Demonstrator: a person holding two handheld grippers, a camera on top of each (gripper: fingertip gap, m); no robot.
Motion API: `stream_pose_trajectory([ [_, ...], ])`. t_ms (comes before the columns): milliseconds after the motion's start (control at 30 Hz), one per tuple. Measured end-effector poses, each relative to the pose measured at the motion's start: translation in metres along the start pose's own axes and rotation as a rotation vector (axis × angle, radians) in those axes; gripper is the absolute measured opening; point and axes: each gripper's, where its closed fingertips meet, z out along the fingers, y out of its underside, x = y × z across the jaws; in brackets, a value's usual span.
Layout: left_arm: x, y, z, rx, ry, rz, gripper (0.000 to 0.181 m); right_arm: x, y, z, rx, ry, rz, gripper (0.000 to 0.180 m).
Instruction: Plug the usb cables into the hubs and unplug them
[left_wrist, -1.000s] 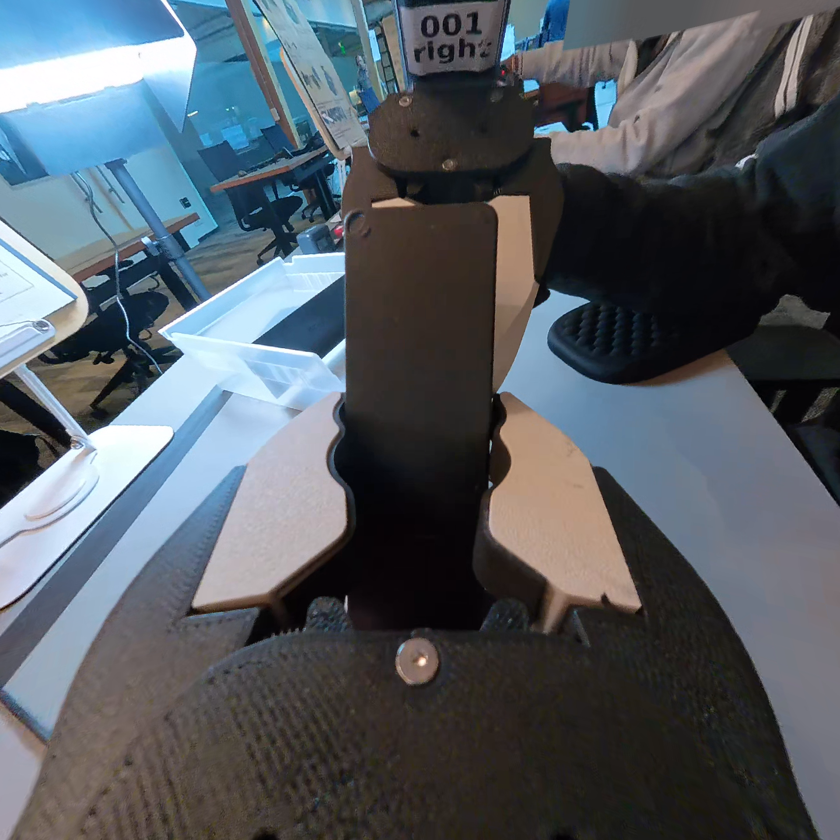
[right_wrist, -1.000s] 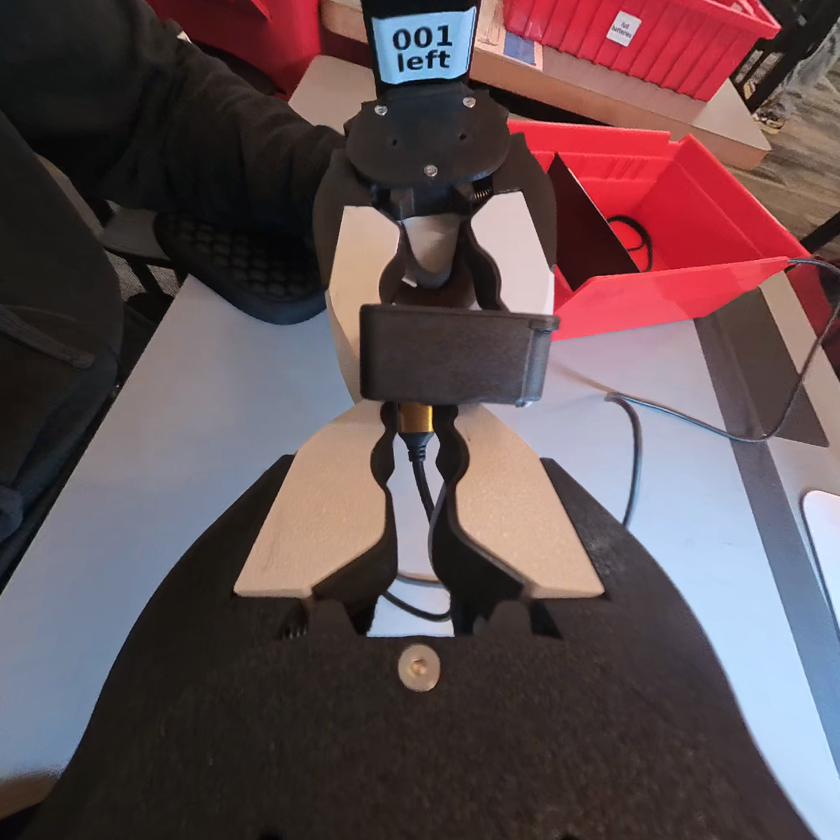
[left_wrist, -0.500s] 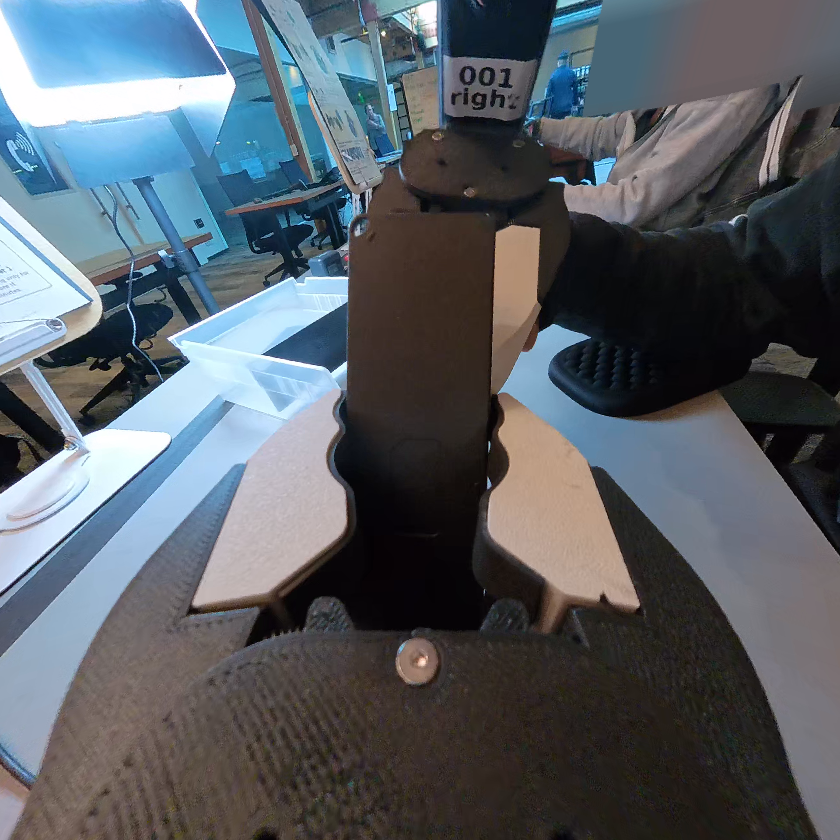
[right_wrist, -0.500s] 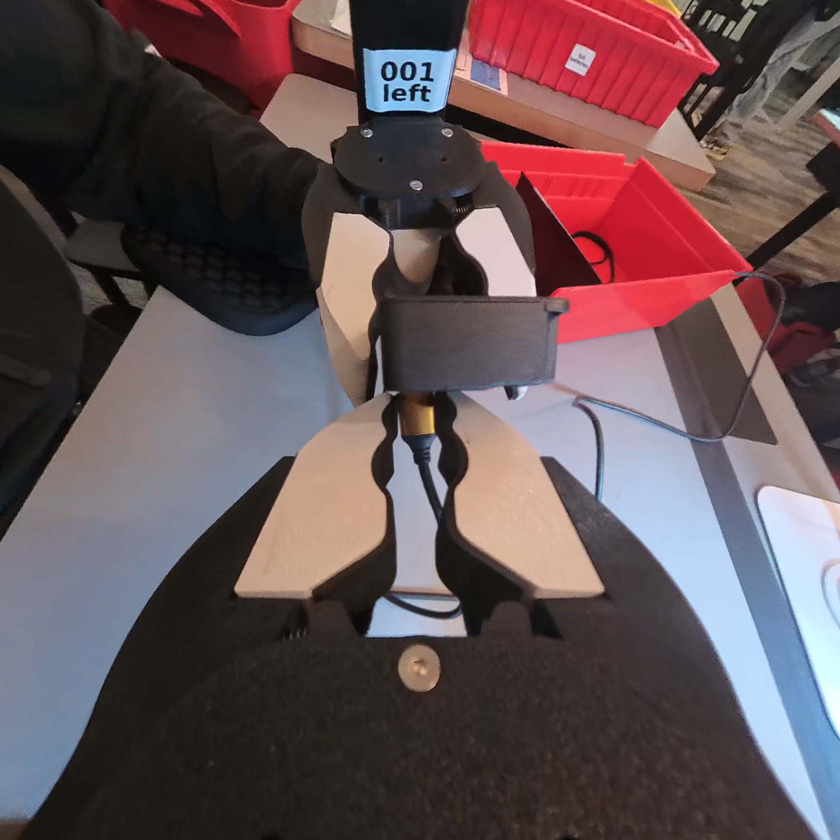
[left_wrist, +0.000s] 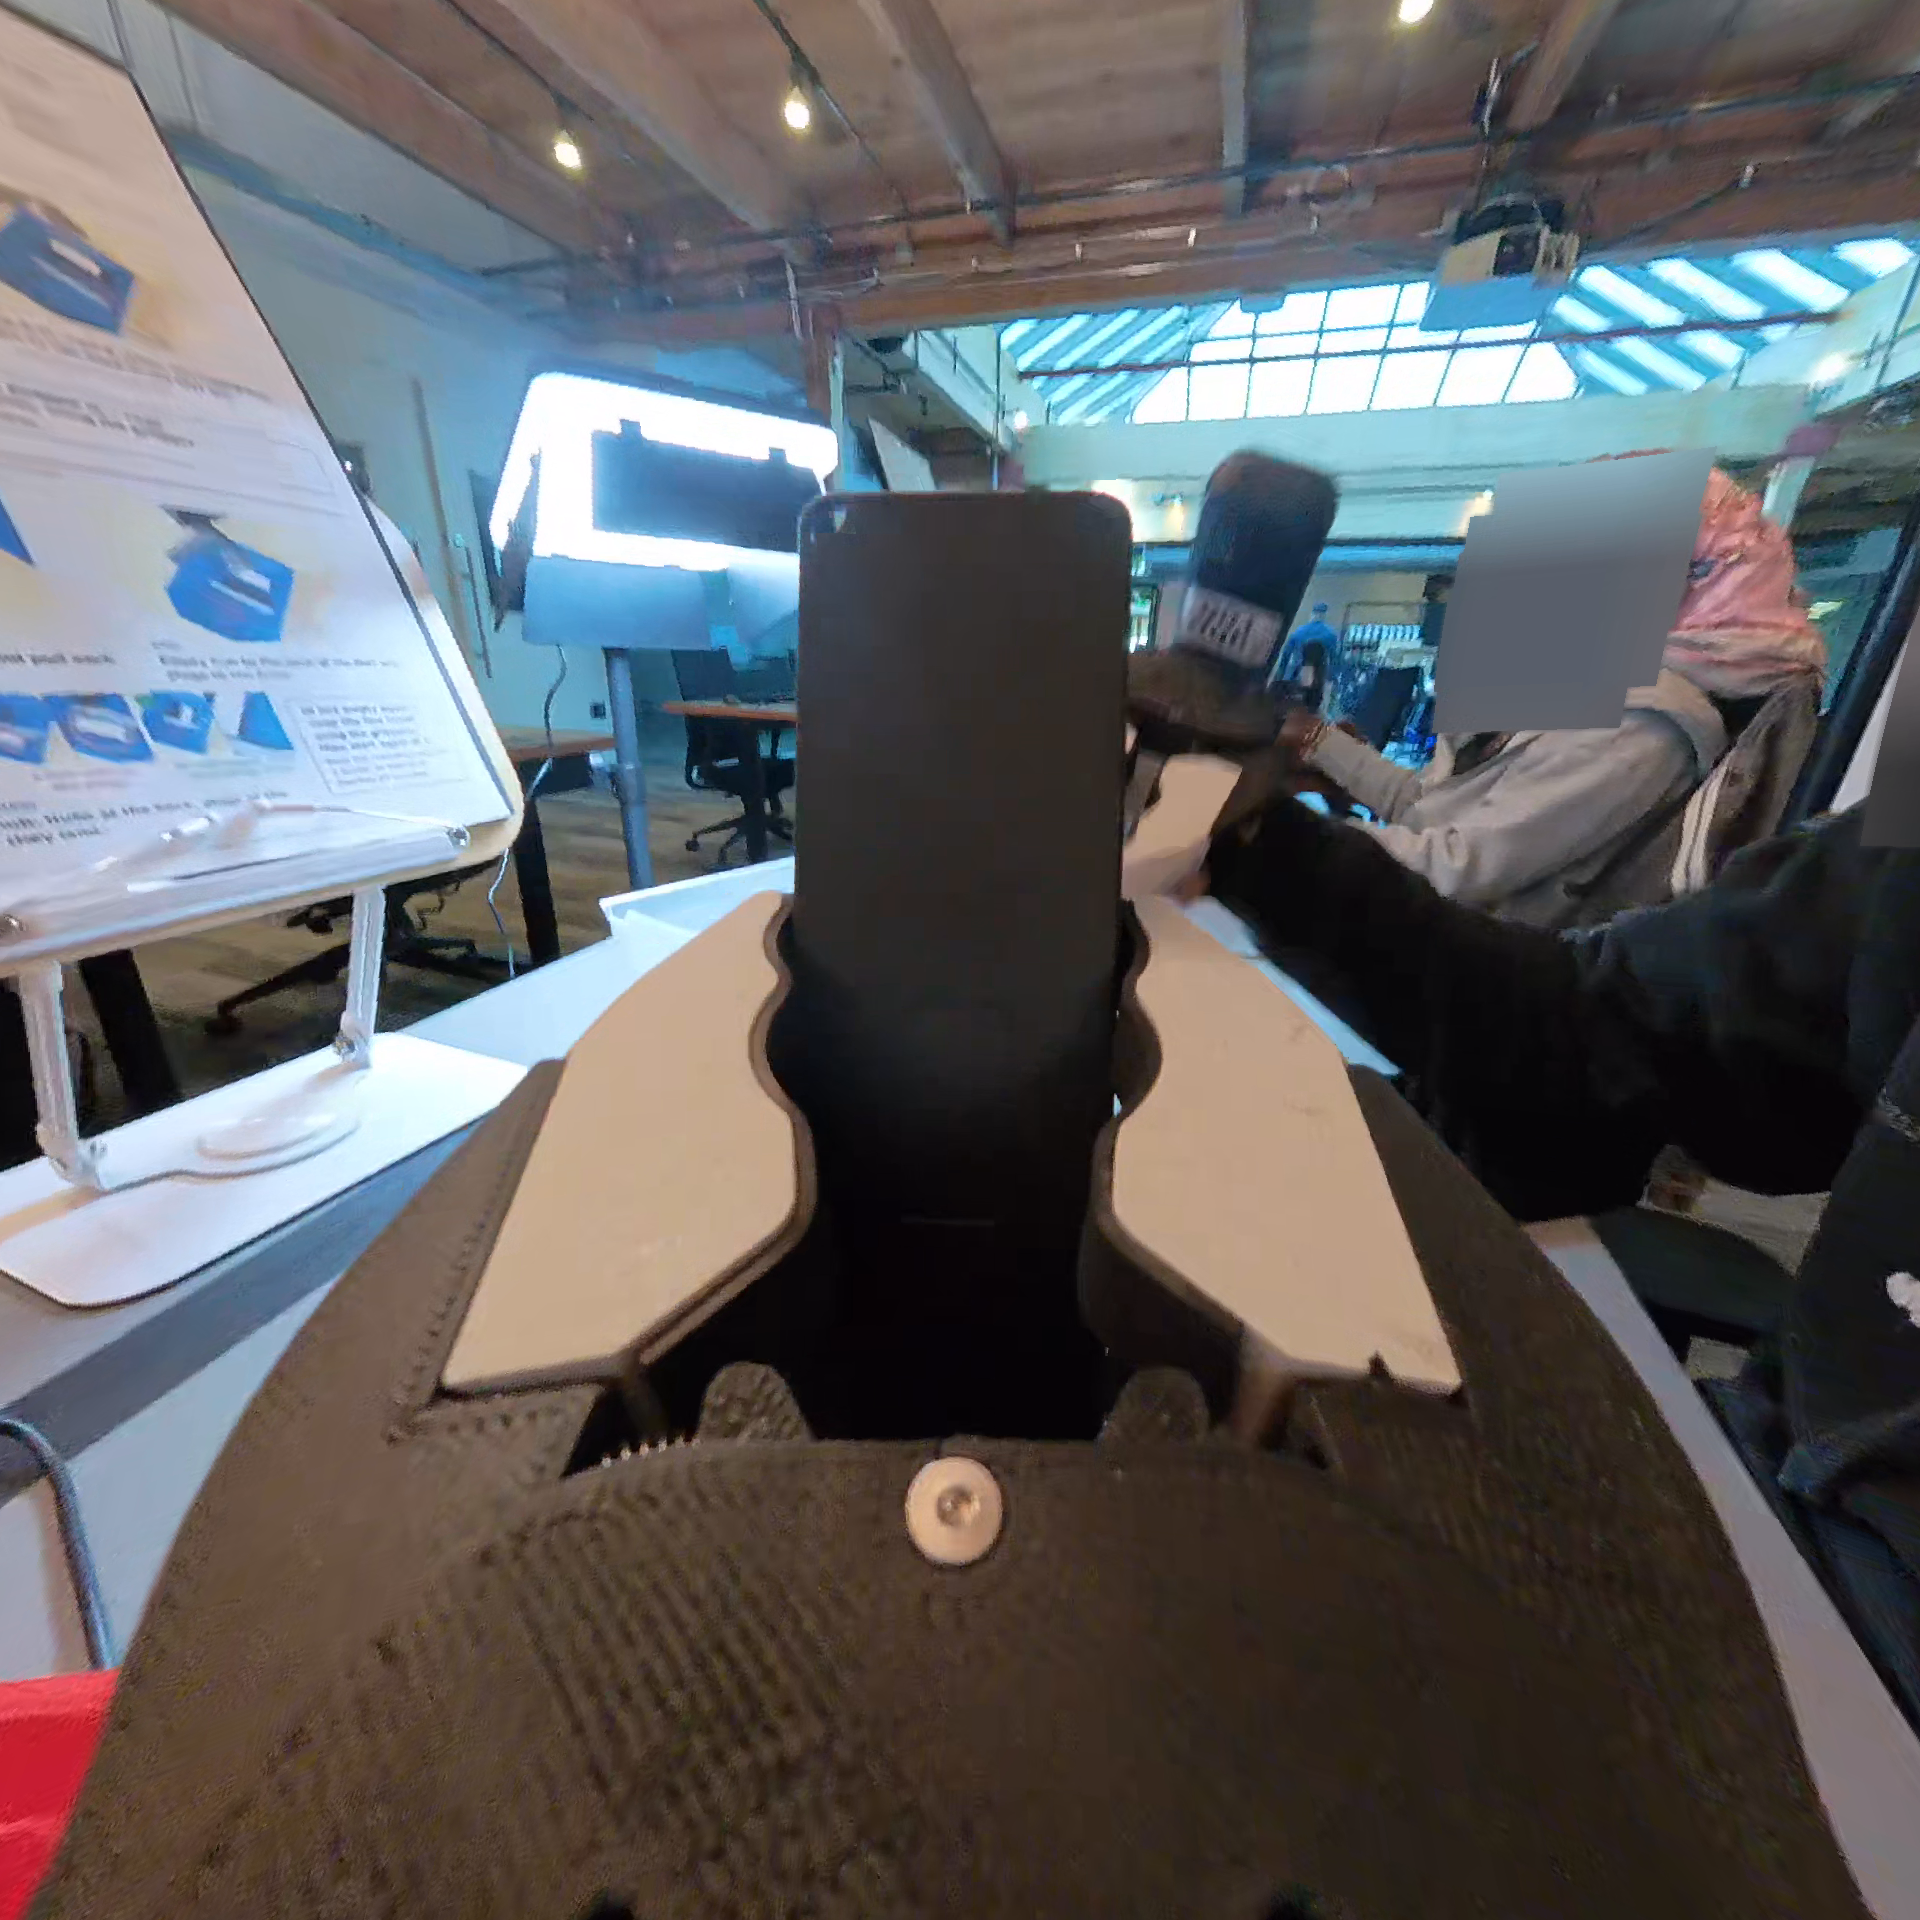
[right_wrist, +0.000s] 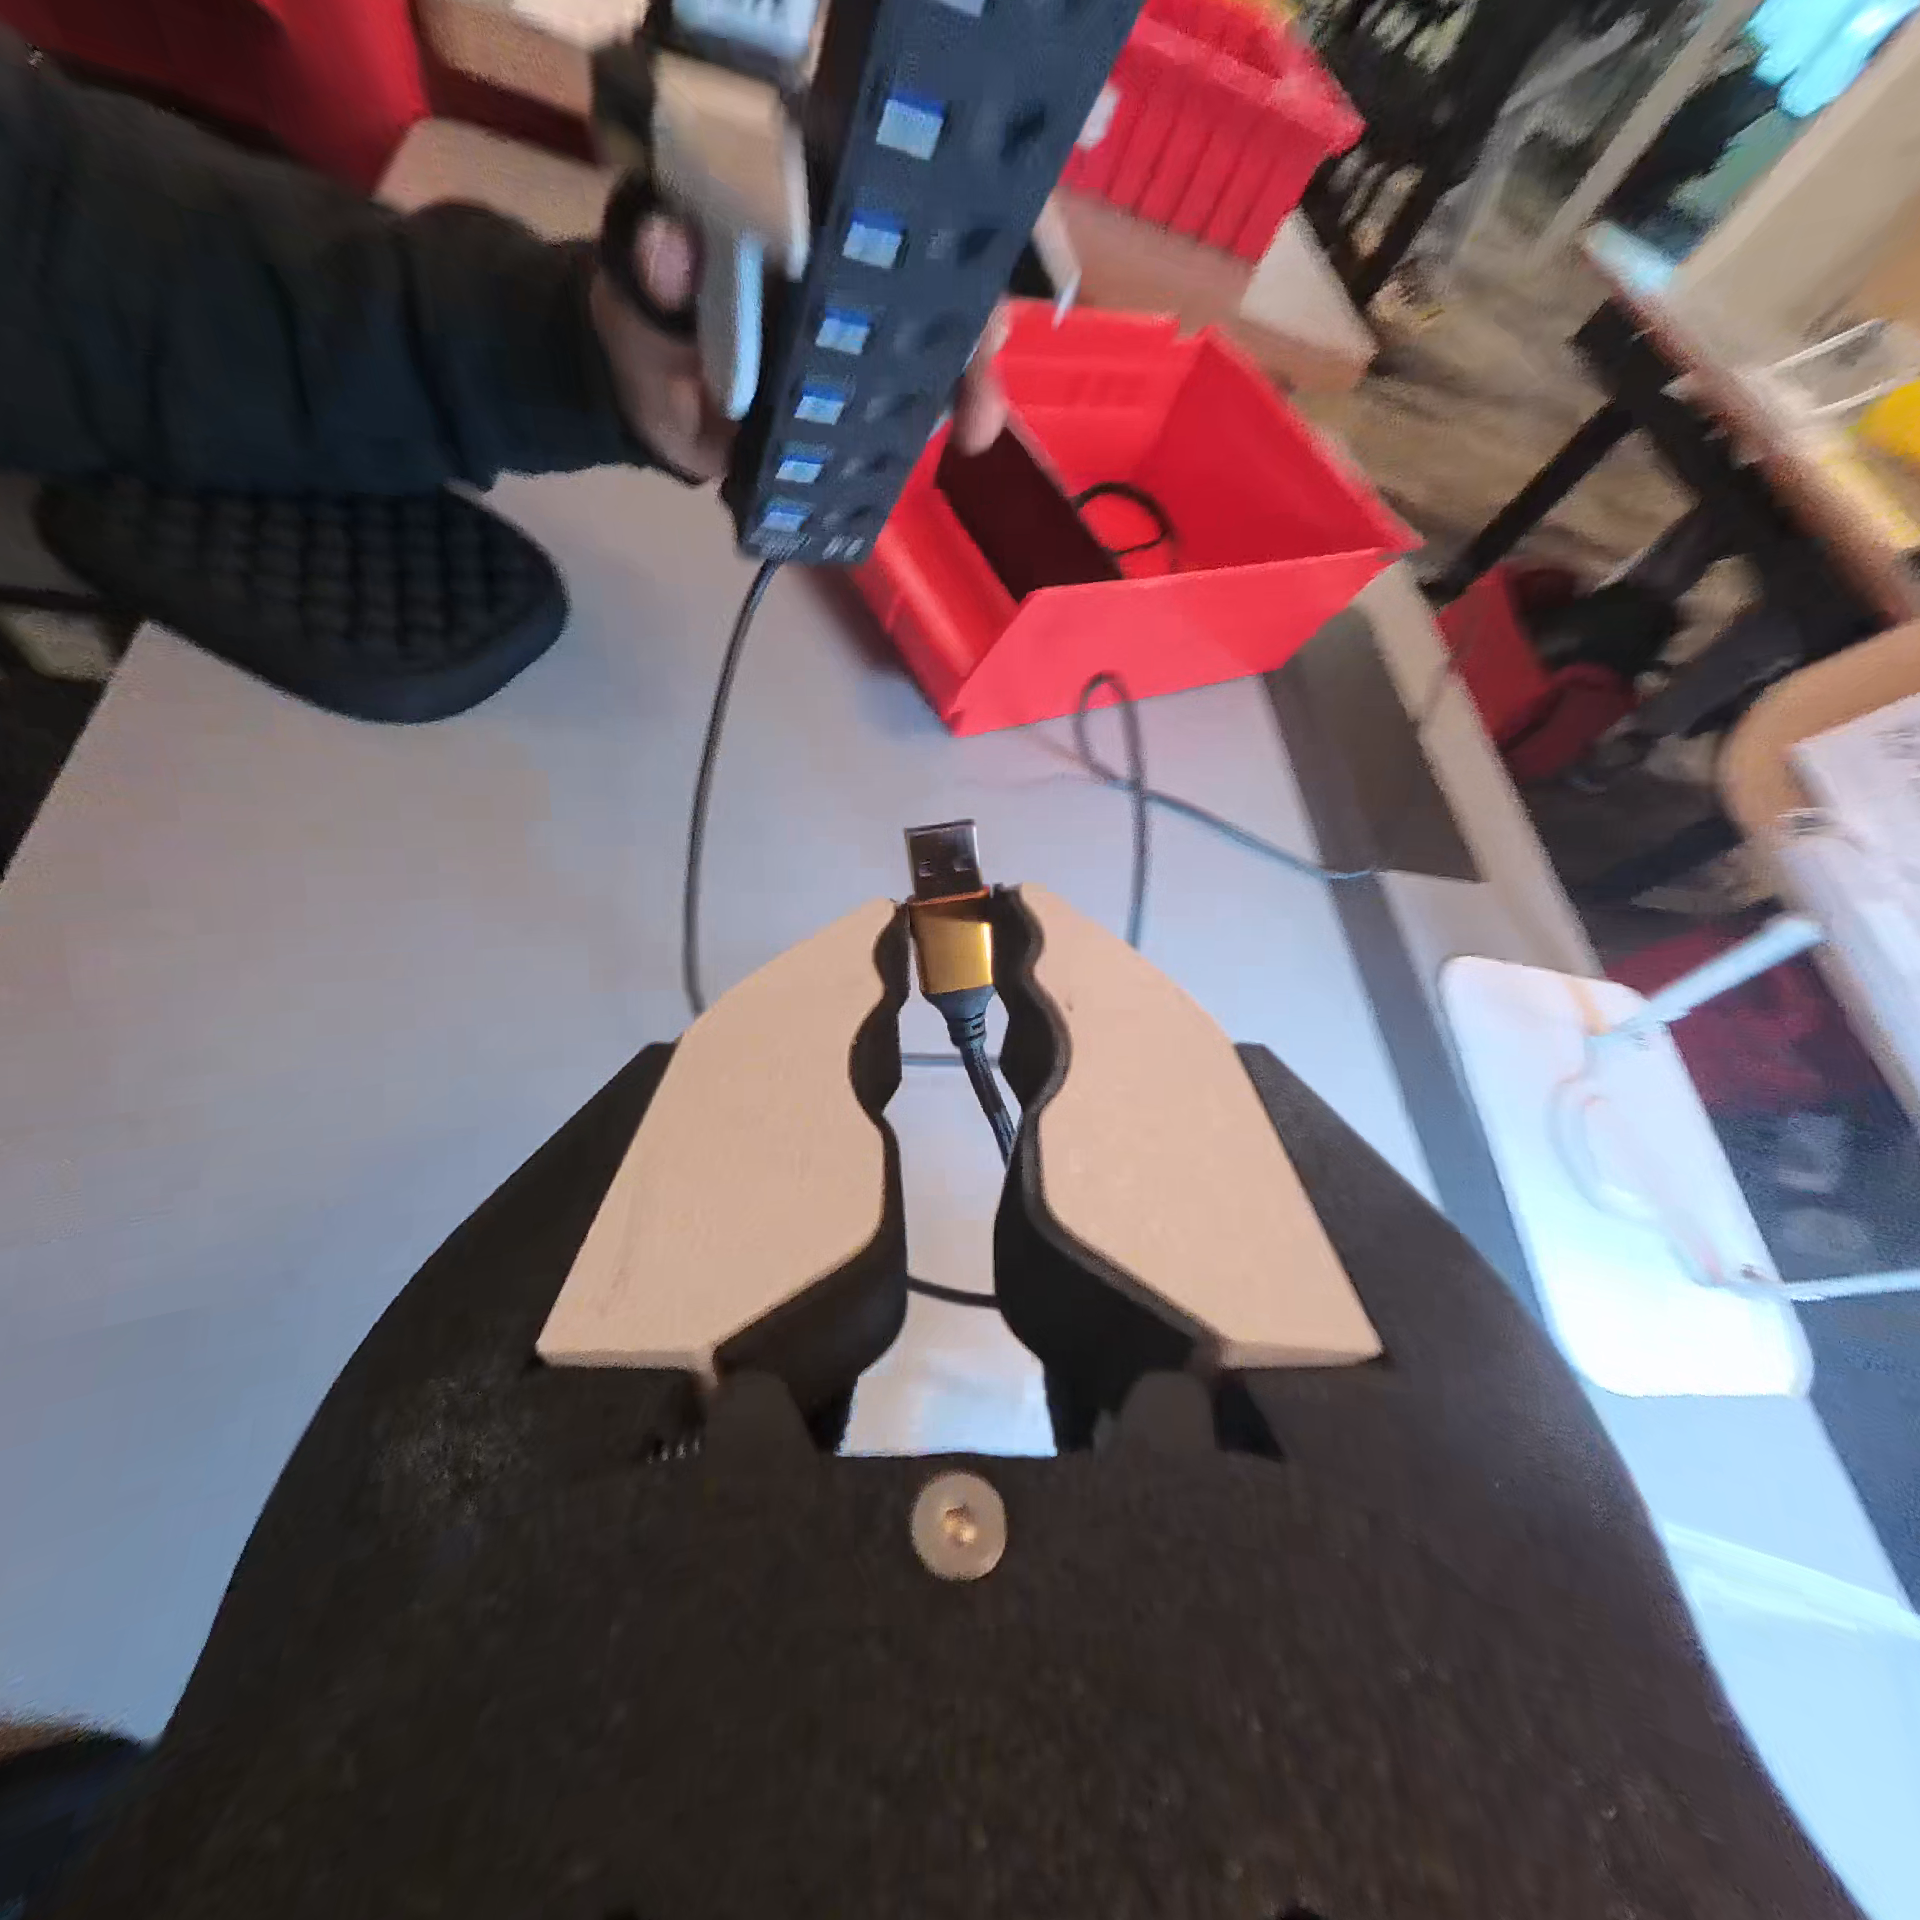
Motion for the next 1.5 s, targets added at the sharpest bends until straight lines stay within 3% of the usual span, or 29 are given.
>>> stream_pose_trajectory([
  [100, 0.000, 0.021, 0.011, -0.066, 0.000, -0.029, 0.058, 0.031, -0.022, -0.042, 0.148, 0.188, -0.002, 0.015],
  [200, 0.005, 0.039, 0.022, -0.104, 0.021, -0.066, 0.058, 0.076, -0.030, -0.099, 0.252, 0.507, -0.016, 0.015],
  [367, 0.013, 0.048, 0.029, -0.126, 0.046, -0.075, 0.058, 0.123, 0.019, -0.148, 0.080, 0.830, -0.044, 0.015],
  [533, 0.012, 0.054, 0.030, -0.134, 0.046, -0.091, 0.058, 0.130, 0.101, -0.127, -0.257, 0.713, 0.120, 0.015],
  [600, 0.012, 0.056, 0.031, -0.144, 0.047, -0.091, 0.058, 0.111, 0.140, -0.113, -0.459, 0.561, 0.247, 0.015],
  [667, 0.013, 0.058, 0.031, -0.147, 0.052, -0.097, 0.058, 0.113, 0.158, -0.113, -0.552, 0.592, 0.230, 0.015],
  [700, 0.014, 0.059, 0.032, -0.149, 0.057, -0.102, 0.058, 0.114, 0.158, -0.112, -0.557, 0.597, 0.238, 0.019],
  [767, 0.017, 0.061, 0.033, -0.156, 0.069, -0.104, 0.058, 0.114, 0.142, -0.108, -0.497, 0.602, 0.246, 0.045],
  [833, 0.020, 0.062, 0.034, -0.161, 0.084, -0.105, 0.058, 0.110, 0.111, -0.102, -0.396, 0.590, 0.210, 0.055],
  [933, 0.025, 0.062, 0.036, -0.155, 0.106, -0.119, 0.058, 0.091, 0.055, -0.085, -0.207, 0.511, 0.144, 0.055],
  [1033, 0.029, 0.059, 0.039, -0.133, 0.123, -0.140, 0.058, 0.051, 0.025, -0.048, -0.110, 0.290, 0.111, 0.055],
  [1200, 0.033, 0.049, 0.041, -0.081, 0.126, -0.153, 0.058, -0.045, 0.027, 0.047, -0.133, -0.198, 0.119, 0.060],
  [1300, 0.028, 0.038, 0.037, -0.029, 0.103, -0.165, 0.058, -0.090, 0.072, 0.096, -0.343, -0.328, 0.039, 0.060],
  [1367, 0.019, 0.029, 0.030, -0.005, 0.072, -0.161, 0.058, -0.106, 0.106, 0.106, -0.485, -0.385, -0.024, 0.045],
  [1433, 0.002, 0.023, 0.021, -0.010, -0.010, -0.133, 0.058, -0.102, 0.112, 0.103, -0.491, -0.368, -0.069, 0.008],
  [1500, -0.020, 0.015, 0.008, -0.008, -0.113, -0.120, 0.058, -0.087, 0.096, 0.093, -0.425, -0.320, -0.064, 0.004],
])
